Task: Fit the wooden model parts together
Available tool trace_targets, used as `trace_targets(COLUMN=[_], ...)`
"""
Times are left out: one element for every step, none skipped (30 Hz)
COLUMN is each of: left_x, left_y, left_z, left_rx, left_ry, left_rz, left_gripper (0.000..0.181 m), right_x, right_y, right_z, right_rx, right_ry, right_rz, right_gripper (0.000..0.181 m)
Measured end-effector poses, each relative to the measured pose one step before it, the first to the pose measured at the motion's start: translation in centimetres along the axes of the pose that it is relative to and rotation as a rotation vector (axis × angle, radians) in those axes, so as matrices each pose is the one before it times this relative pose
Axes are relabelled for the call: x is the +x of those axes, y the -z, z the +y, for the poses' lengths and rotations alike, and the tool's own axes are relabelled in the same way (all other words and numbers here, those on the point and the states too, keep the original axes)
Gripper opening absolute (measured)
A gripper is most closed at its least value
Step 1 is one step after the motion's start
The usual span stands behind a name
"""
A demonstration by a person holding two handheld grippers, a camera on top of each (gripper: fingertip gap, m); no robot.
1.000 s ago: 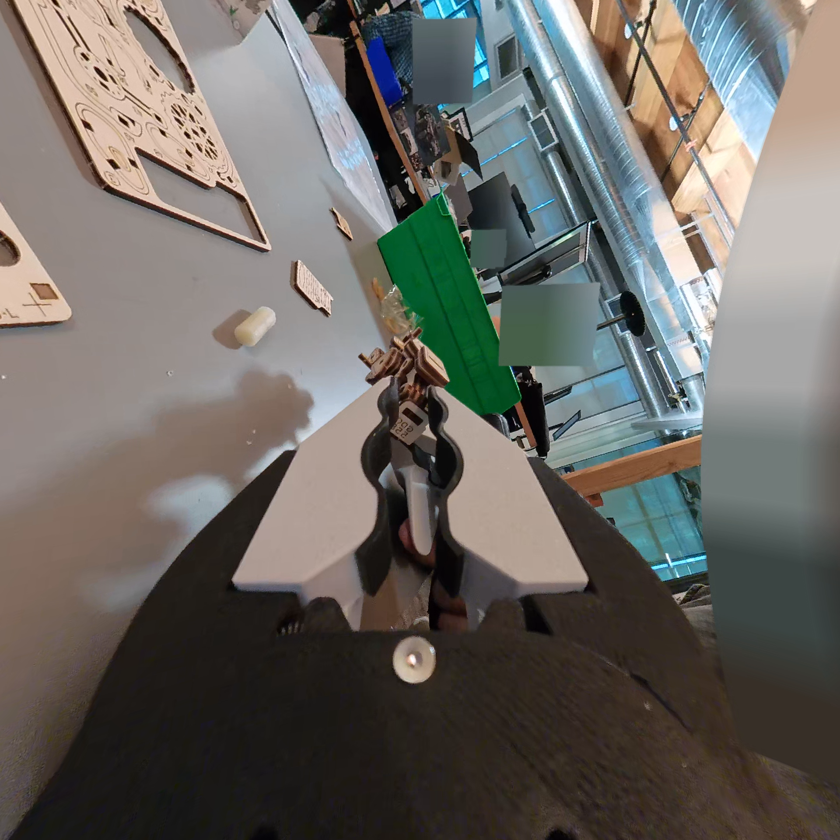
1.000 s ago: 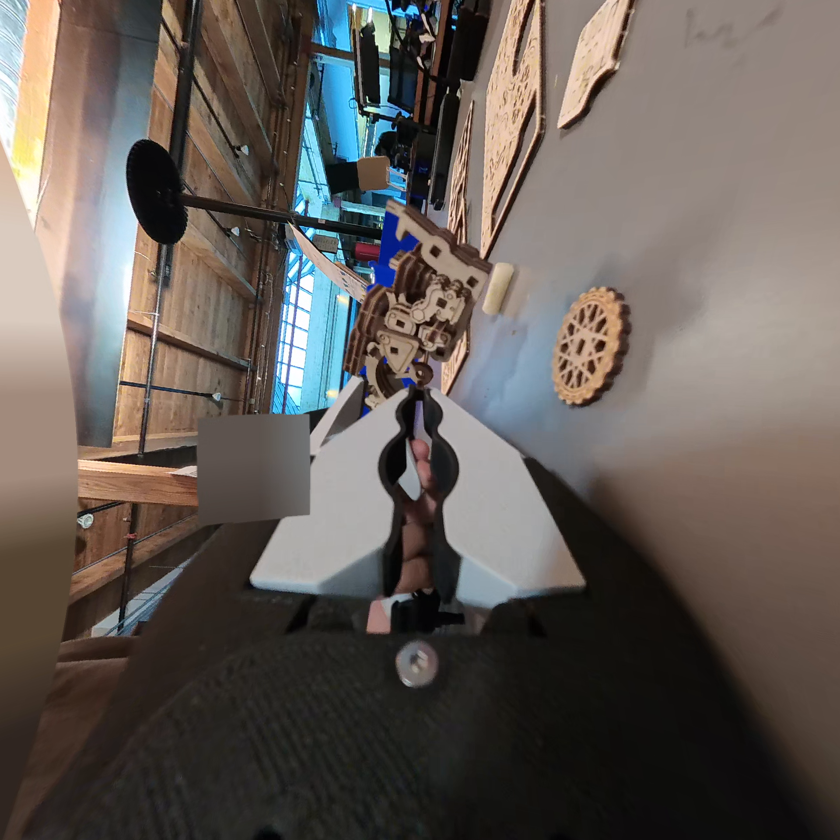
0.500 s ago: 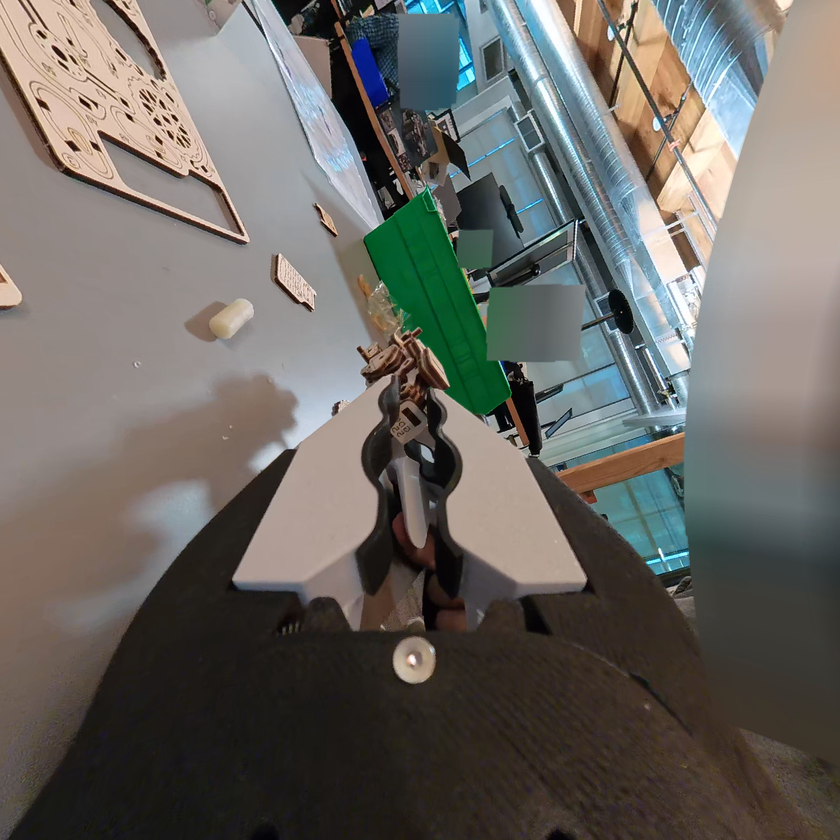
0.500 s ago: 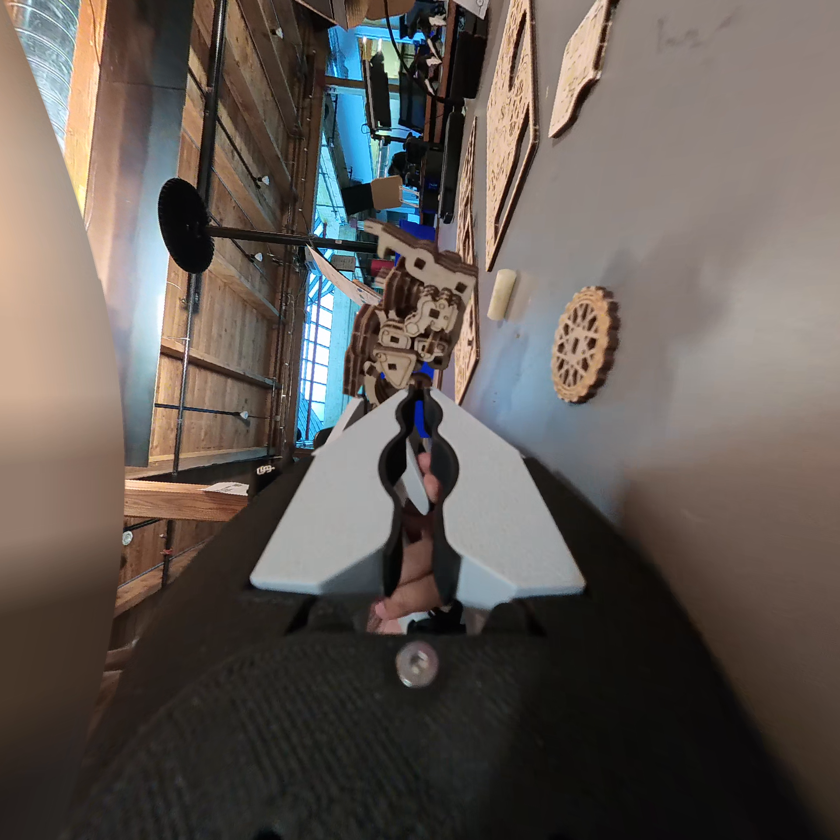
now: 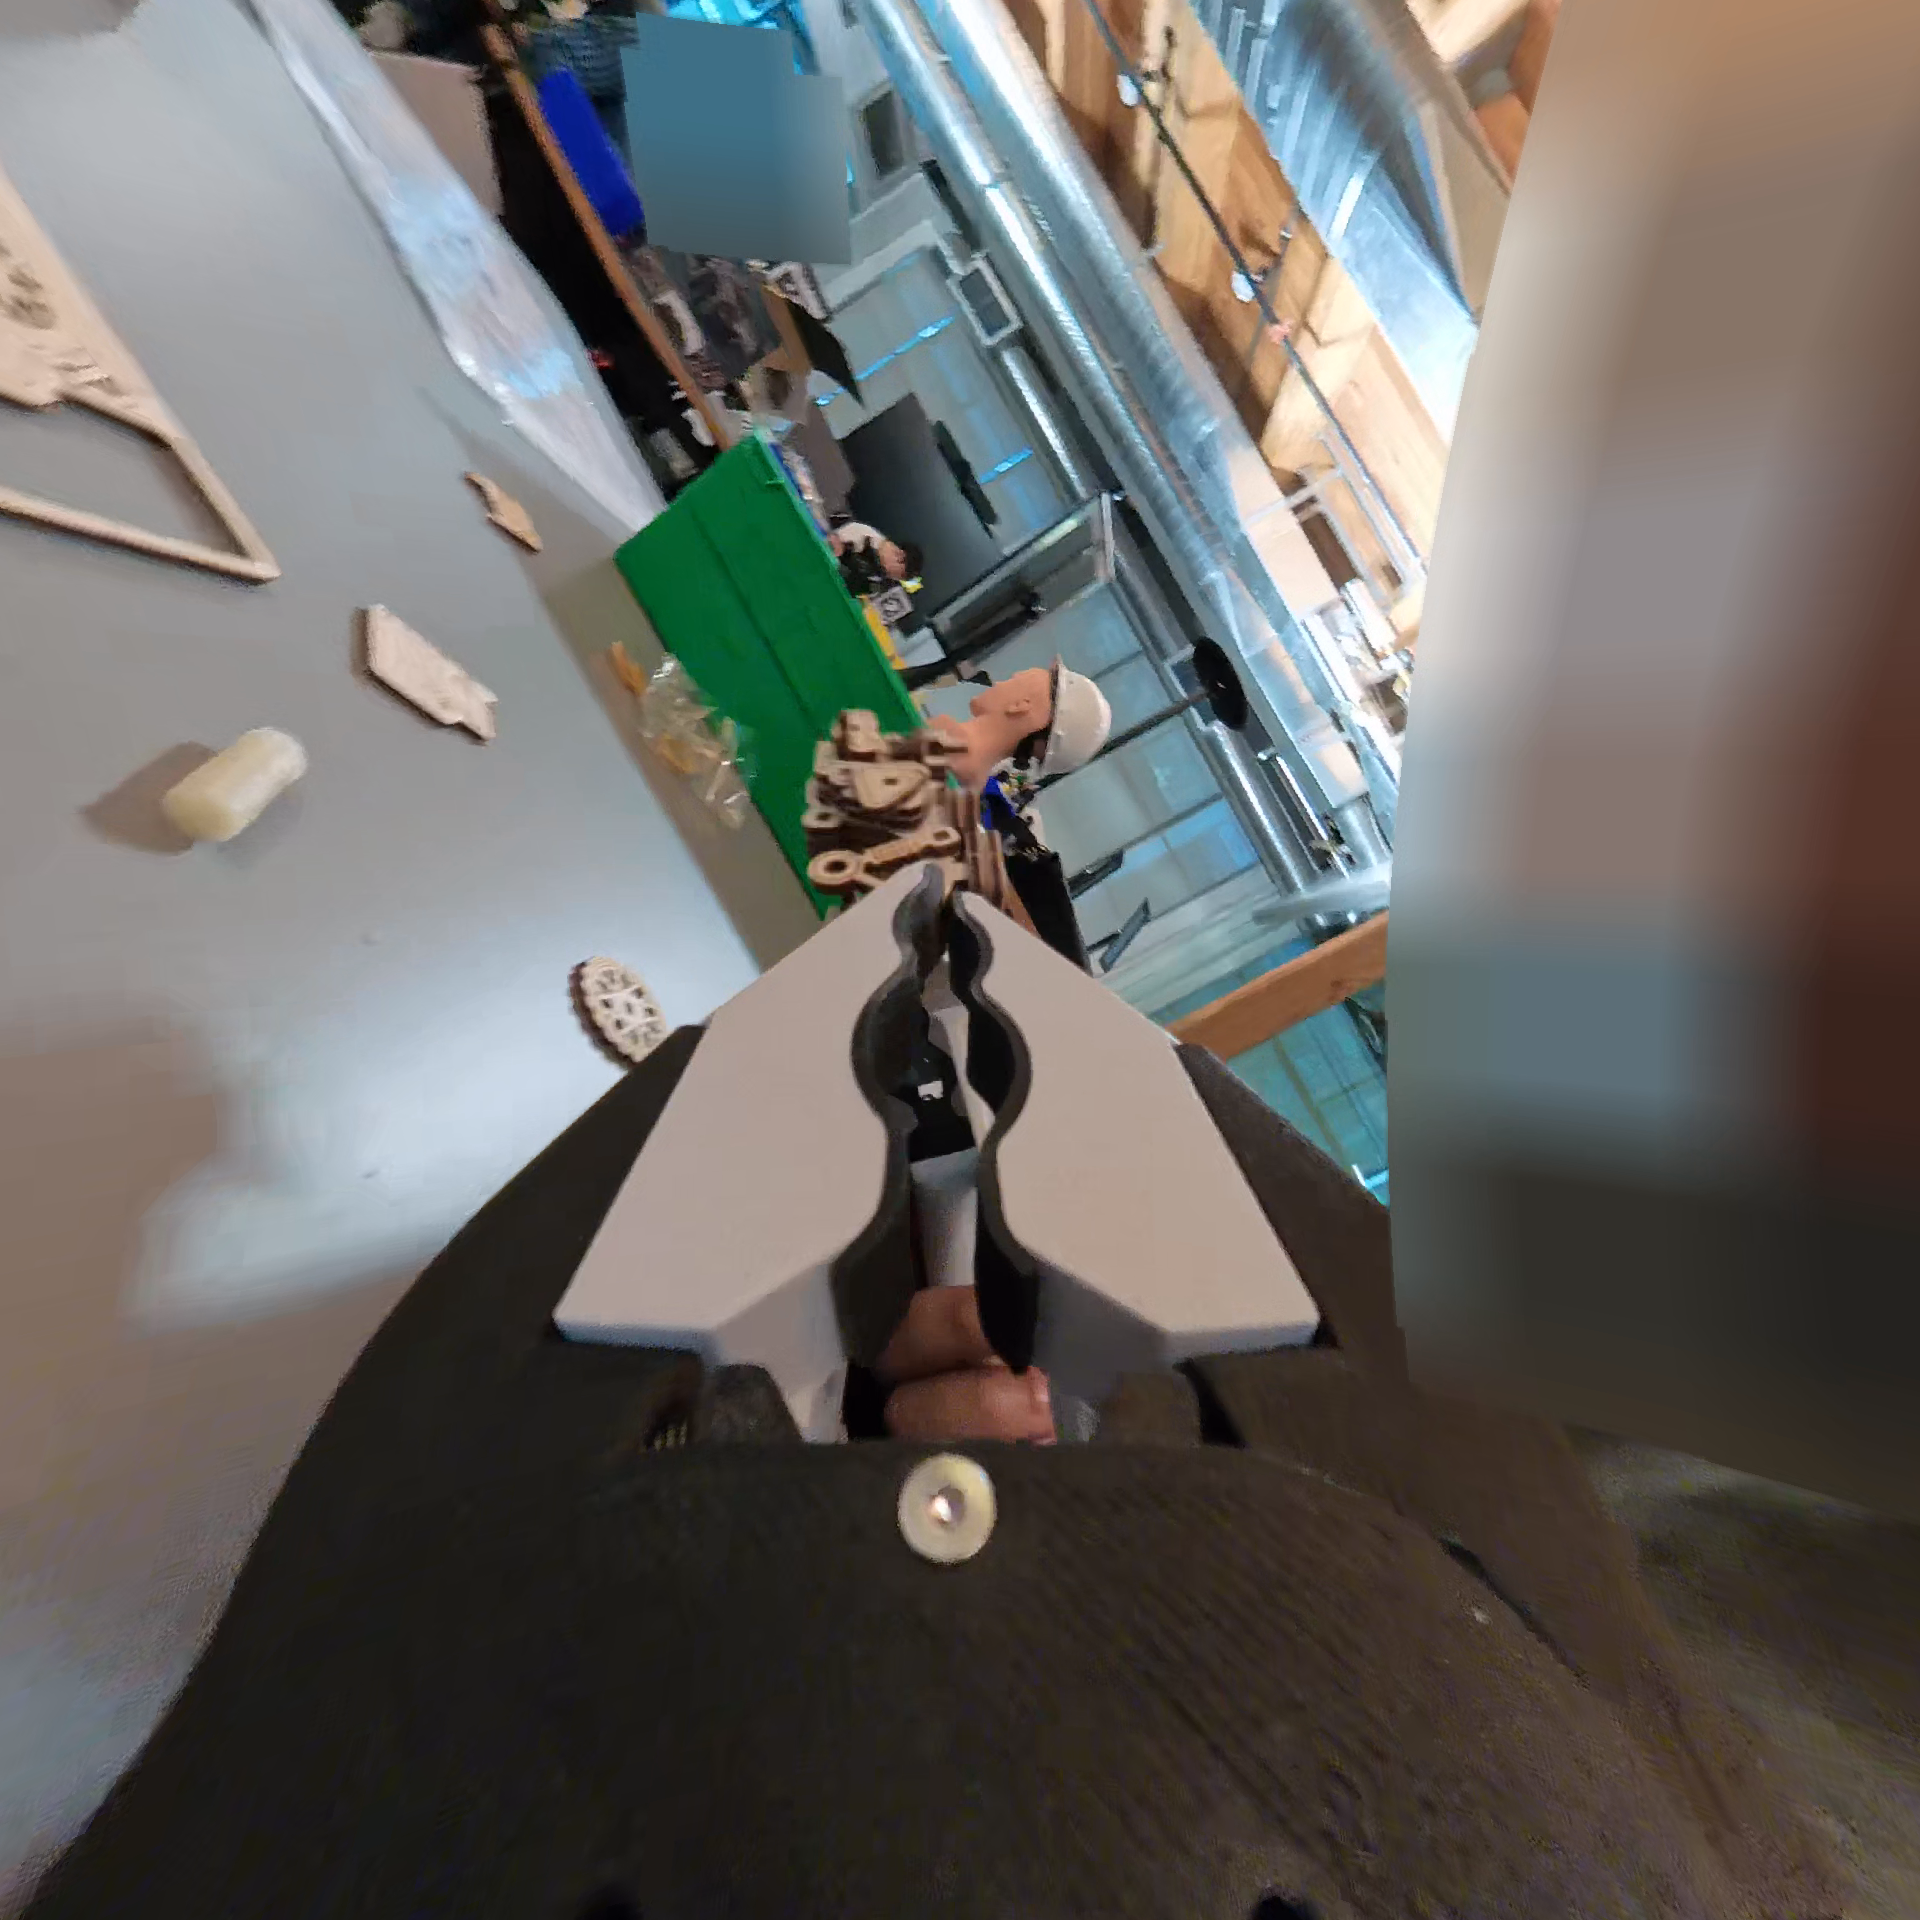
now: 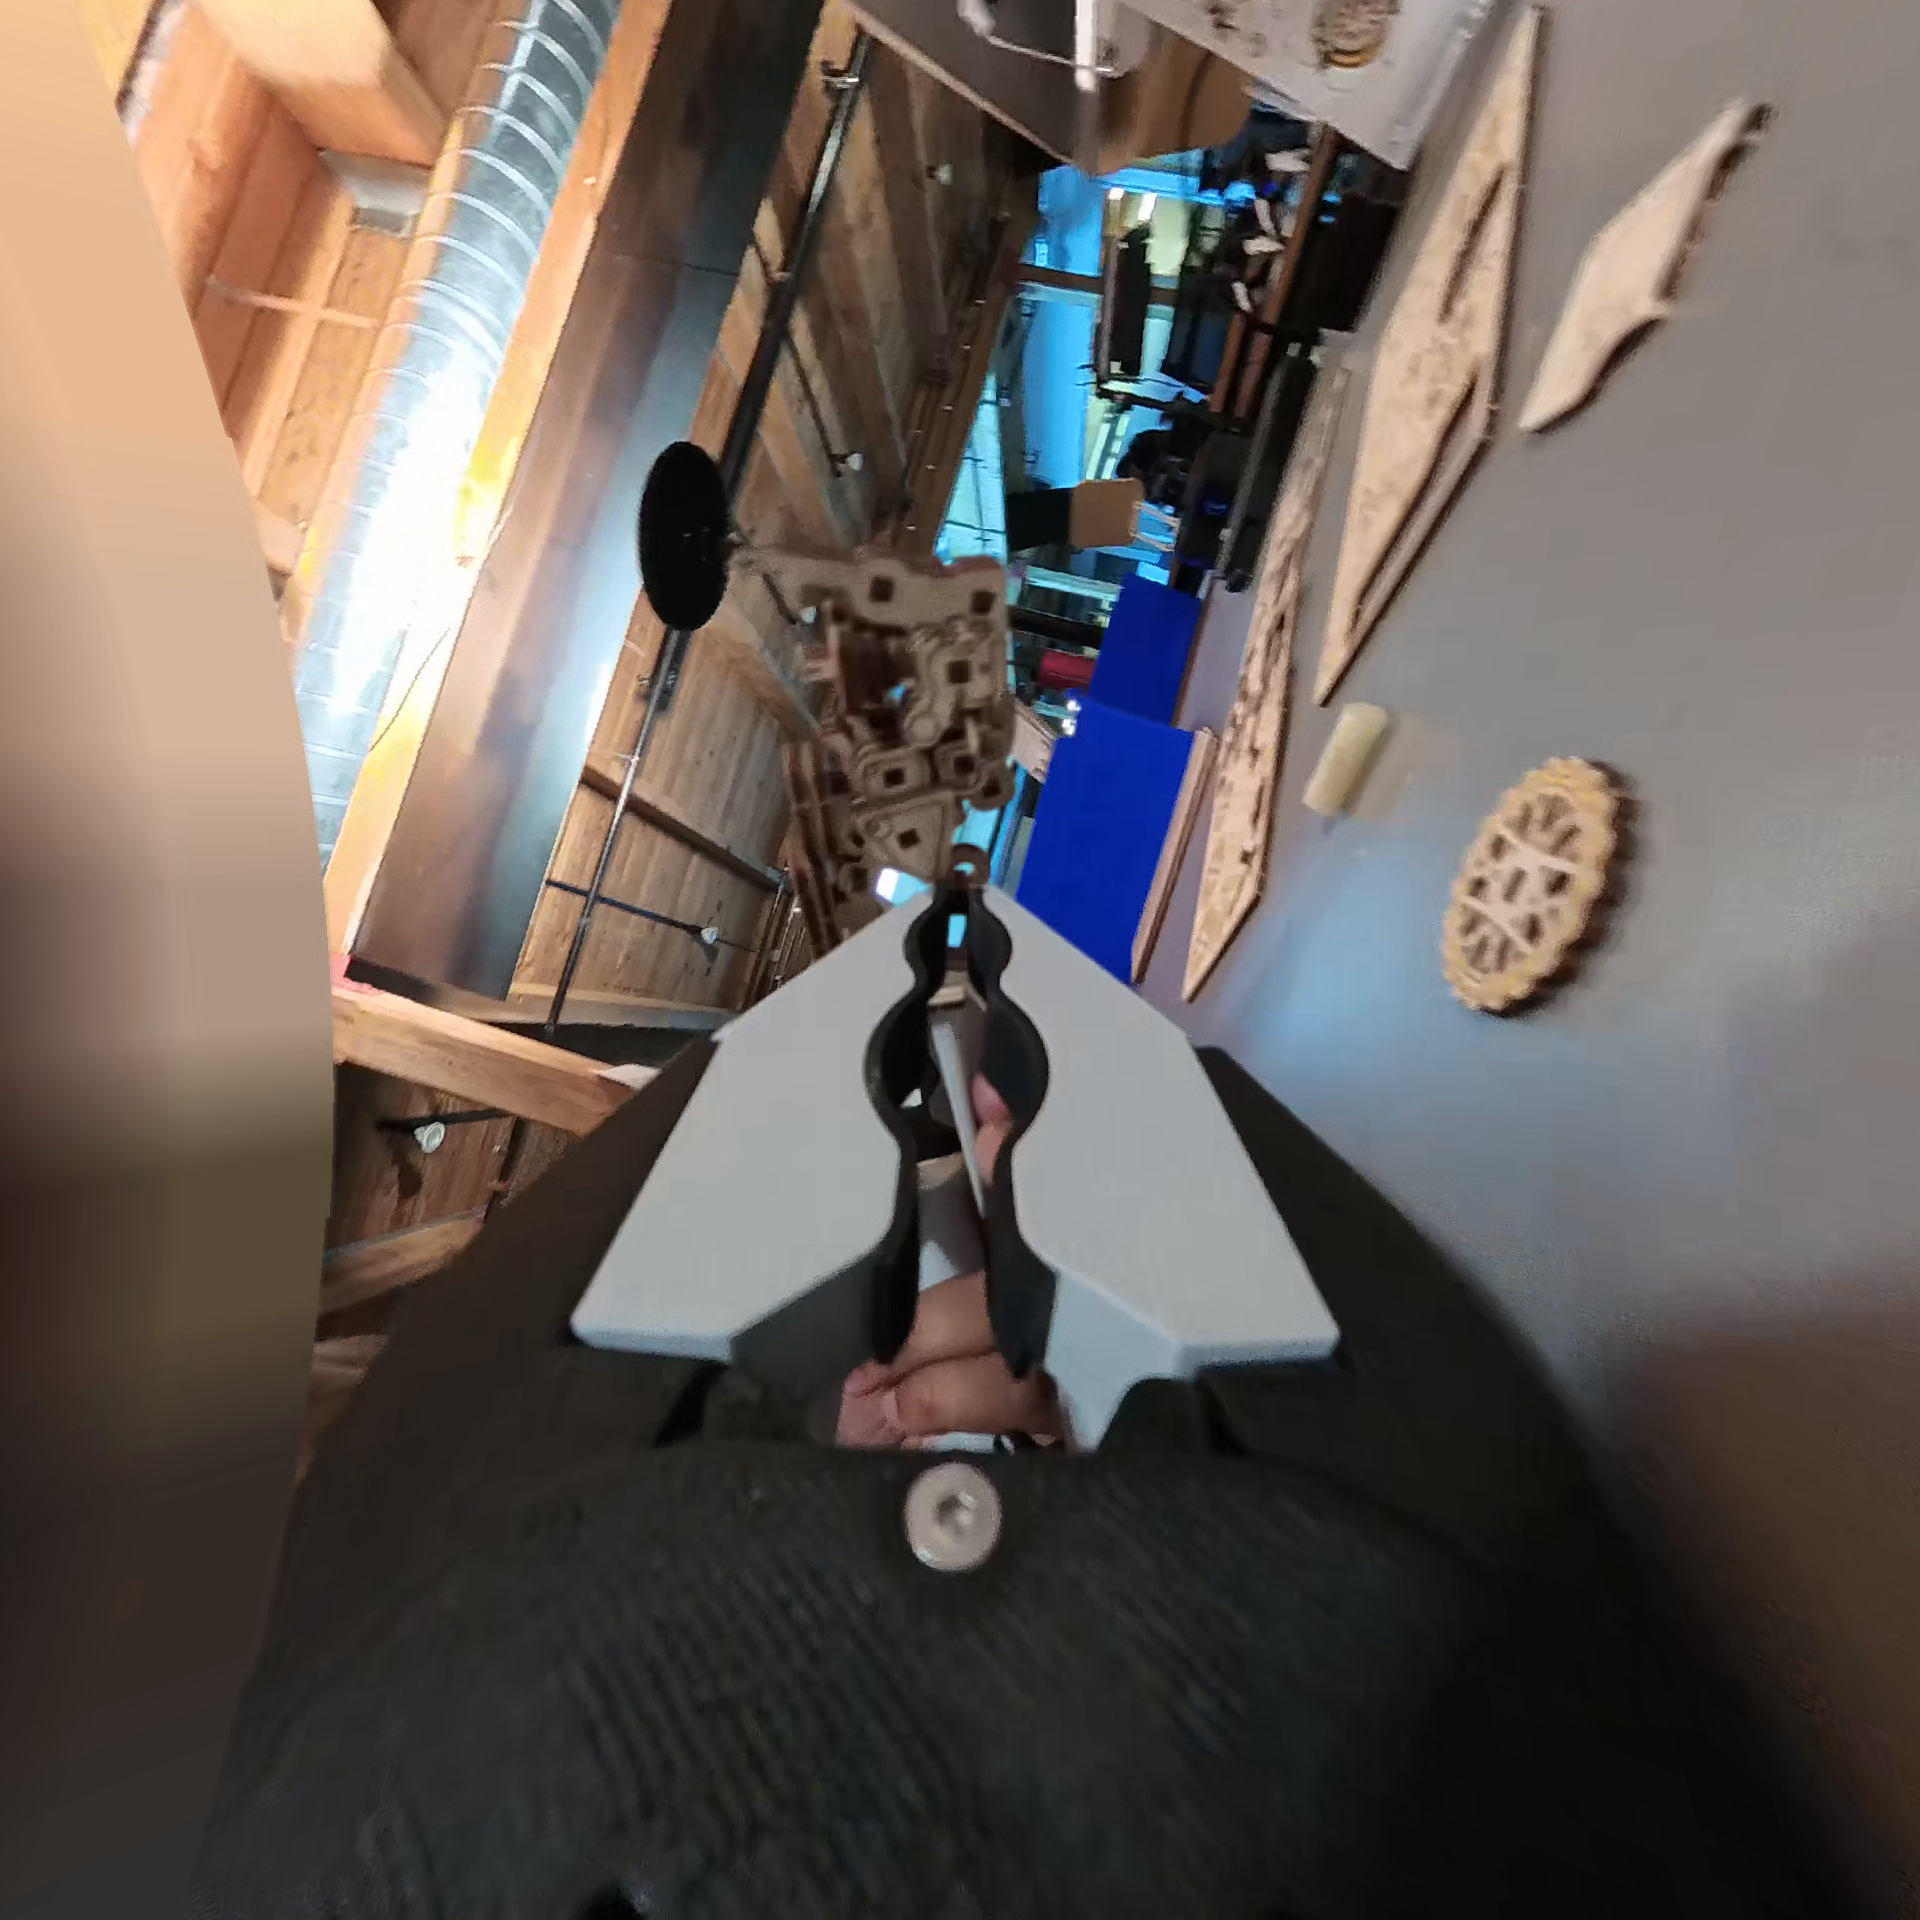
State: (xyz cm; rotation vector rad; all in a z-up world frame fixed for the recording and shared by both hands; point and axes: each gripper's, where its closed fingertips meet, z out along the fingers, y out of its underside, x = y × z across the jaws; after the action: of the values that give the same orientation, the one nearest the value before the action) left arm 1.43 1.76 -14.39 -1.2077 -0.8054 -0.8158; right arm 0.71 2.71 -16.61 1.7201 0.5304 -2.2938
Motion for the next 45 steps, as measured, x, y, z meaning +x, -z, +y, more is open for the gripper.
trace_targets(left_x=[0.553,0.467,0.352,0.247,0.321,0.103,-0.269,-0.296,-0.229,-0.325,-0.364,-0.390,-0.517,-0.453,-0.359,-0.452,-0.477,-0.336,-0.288,-0.270,-0.226,-0.134,-0.124,-0.121,-0.043,-0.110,-0.124,-0.058,-0.023,-0.006,-0.026,-0.024,0.098,0.226,0.284,0.199,0.102,0.027,-0.030,-0.023,-0.073,-0.104,-0.108,-0.149,-0.002], left_y=[-0.095,-0.094,-0.086,-0.079,-0.033,-0.011,0.021,0.070,0.151,0.199,0.249,0.367,0.484,0.509,0.561,0.659,0.691,0.690,0.684,0.659,0.563,0.452,0.306,0.140,-0.003,-0.149,-0.266,-0.335,-0.362,-0.354,-0.324,-0.293,-0.240,-0.194,-0.123,-0.083,-0.050,-0.030,-0.040,-0.038,-0.099,-0.141,-0.175,-0.201,-0.146], left_z=[0.024,0.059,0.061,0.090,0.015,0.056,0.155,0.153,0.056,0.084,0.150,-0.006,-0.143,-0.060,0.016,0.028,0.166,0.302,0.329,0.368,0.520,0.657,0.757,0.811,0.798,0.825,0.819,0.605,0.377,0.236,0.136,0.082,0.043,0.017,-0.002,-0.025,-0.034,-0.048,-0.090,-0.113,-0.081,-0.039,-0.017,-0.042,-0.177], left_rx=[-0.0049,-0.0087,-0.0115,-0.0162,-0.0111,-0.0147,-0.0207,-0.0177,-0.0089,-0.0098,-0.0137,-0.0010,0.0062,-0.0046,-0.0091,-0.0037,-0.0075,-0.0149,-0.0118,-0.0102,-0.0178,-0.0232,-0.0268,-0.0293,-0.0271,-0.0306,-0.0332,-0.0233,-0.0119,-0.0081,-0.0042,-0.0014,0.0003,-0.0002,0.0002,0.0001,-0.0013,-0.0011,0.0014,0.0037,0.0013,-0.0013,-0.0009,-0.0007,0.0050], left_ry=[-0.0199,-0.0227,-0.0255,-0.0282,-0.0299,-0.0261,-0.0222,-0.0188,-0.0050,0.0091,0.0135,0.0147,0.0172,0.0142,0.0044,-0.0037,-0.0085,-0.0051,-0.0007,0.0038,0.0079,0.0062,0.0067,0.0049,0.0010,0.0006,0.0015,0.0064,0.0113,0.0100,0.0052,0.0011,-0.0004,-0.0006,-0.0047,-0.0097,-0.0129,-0.0130,-0.0082,-0.0044,0.0016,0.0064,0.0079,0.0102,0.0084], left_rz=[0.0211,0.0140,0.0060,-0.0010,0.0044,-0.0049,-0.0237,-0.0197,-0.0116,-0.0145,-0.0139,-0.0148,-0.0262,-0.0241,-0.0233,-0.0354,-0.0394,-0.0322,-0.0309,-0.0292,-0.0251,-0.0198,-0.0192,-0.0183,-0.0111,-0.0125,-0.0094,-0.0021,0.0010,0.0017,-0.0005,-0.0013,0.0047,0.0116,0.0120,0.0056,-0.0013,-0.0037,-0.0042,-0.0007,0.0003,0.0016,0.0037,0.0015,0.0094], left_gripper=[0.000,0.000,0.000,0.000,0.000,0.000,0.000,0.000,0.000,0.000,0.000,0.000,0.000,0.000,0.000,0.000,0.002,0.004,0.005,0.006,0.007,0.008,0.008,0.008,0.009,0.011,0.012,0.013,0.015,0.018,0.021,0.023,0.025,0.026,0.026,0.028,0.029,0.030,0.031,0.032,0.033,0.034,0.035,0.036,0.035], right_x=[-0.630,-0.384,-0.274,-0.293,-0.163,-0.106,0.160,0.383,0.492,0.482,0.358,0.273,0.160,0.071,0.044,0.010,-0.081,-0.059,-0.054,-0.092,-0.078,-0.058,-0.015,-0.072,-0.176,-0.236,-0.322,-0.232,0.012,0.008,0.105,0.231,0.247,0.298,0.284,0.203,0.106,0.027,0.021,0.024,0.018,0.012,0.032,0.076,0.115], right_y=[0.008,-0.025,-0.023,-0.022,-0.054,-0.058,-0.050,-0.049,-0.041,-0.021,-0.043,-0.047,0.006,0.064,0.126,0.189,0.254,0.309,0.310,0.230,0.132,0.039,-0.031,-0.084,-0.138,-0.192,-0.241,-0.258,-0.237,-0.209,-0.181,-0.158,-0.148,-0.152,-0.150,-0.112,-0.056,-0.045,-0.026,-0.023,-0.018,-0.026,0.001,0.011,0.039], right_z=[-0.080,-0.088,-0.023,0.000,0.134,0.071,0.026,0.170,0.236,0.189,0.223,0.205,0.030,-0.047,-0.088,-0.186,-0.278,-0.331,-0.283,-0.031,0.353,0.659,0.910,1.021,0.894,0.805,0.741,0.683,0.587,0.503,0.463,0.374,0.339,0.328,0.282,0.163,-0.015,-0.012,-0.034,-0.034,-0.044,-0.016,-0.026,-0.026,0.022], right_rx=[-0.0005,-0.0005,-0.0052,-0.0055,-0.0121,-0.0054,-0.0025,-0.0119,-0.0172,-0.0116,-0.0146,-0.0146,-0.0053,-0.0054,-0.0109,-0.0118,-0.0128,-0.0146,-0.0190,-0.0352,-0.0577,-0.0744,-0.0837,-0.0833,-0.0662,-0.0556,-0.0490,-0.0423,-0.0359,-0.0302,-0.0290,-0.0252,-0.0240,-0.0257,-0.0219,-0.0126,-0.0001,0.0000,0.0021,0.0031,0.0042,0.0024,0.0036,0.0046,0.0027], right_ry=[0.0216,0.0213,0.0263,0.0225,0.0174,0.0091,0.0015,-0.0007,-0.0018,-0.0010,-0.0006,0.0030,0.0110,0.0173,0.0227,0.0281,0.0366,0.0428,0.0450,0.0431,0.0391,0.0414,0.0474,0.0509,0.0489,0.0405,0.0326,0.0245,0.0199,0.0232,0.0215,0.0244,0.0247,0.0206,0.0197,0.0175,0.0109,0.0012,-0.0082,-0.0130,-0.0141,-0.0136,-0.0127,-0.0091,-0.0059], right_rz=[-0.0323,-0.0135,-0.0066,-0.0104,-0.0050,-0.0044,0.0089,0.0192,0.0232,0.0227,0.0169,0.0157,0.0144,0.0138,0.0171,0.0201,0.0187,0.0220,0.0217,0.0165,0.0134,0.0153,0.0189,0.0180,0.0153,0.0131,0.0050,0.0077,0.0197,0.0168,0.0225,0.0307,0.0320,0.0349,0.0326,0.0259,0.0157,0.0051,-0.0028,-0.0066,-0.0086,-0.0096,-0.0078,-0.0046,-0.0009], right_gripper=[0.000,0.000,0.000,0.000,0.000,0.000,0.000,0.000,0.000,0.000,0.000,0.000,0.000,0.000,0.000,0.000,0.000,0.000,0.000,0.000,0.000,0.000,0.000,0.000,0.000,0.000,0.001,0.001,0.001,0.001,0.001,0.001,0.000,0.001,0.000,0.001,0.001,0.001,0.001,0.001,0.001,0.001,0.001,0.001,0.001])
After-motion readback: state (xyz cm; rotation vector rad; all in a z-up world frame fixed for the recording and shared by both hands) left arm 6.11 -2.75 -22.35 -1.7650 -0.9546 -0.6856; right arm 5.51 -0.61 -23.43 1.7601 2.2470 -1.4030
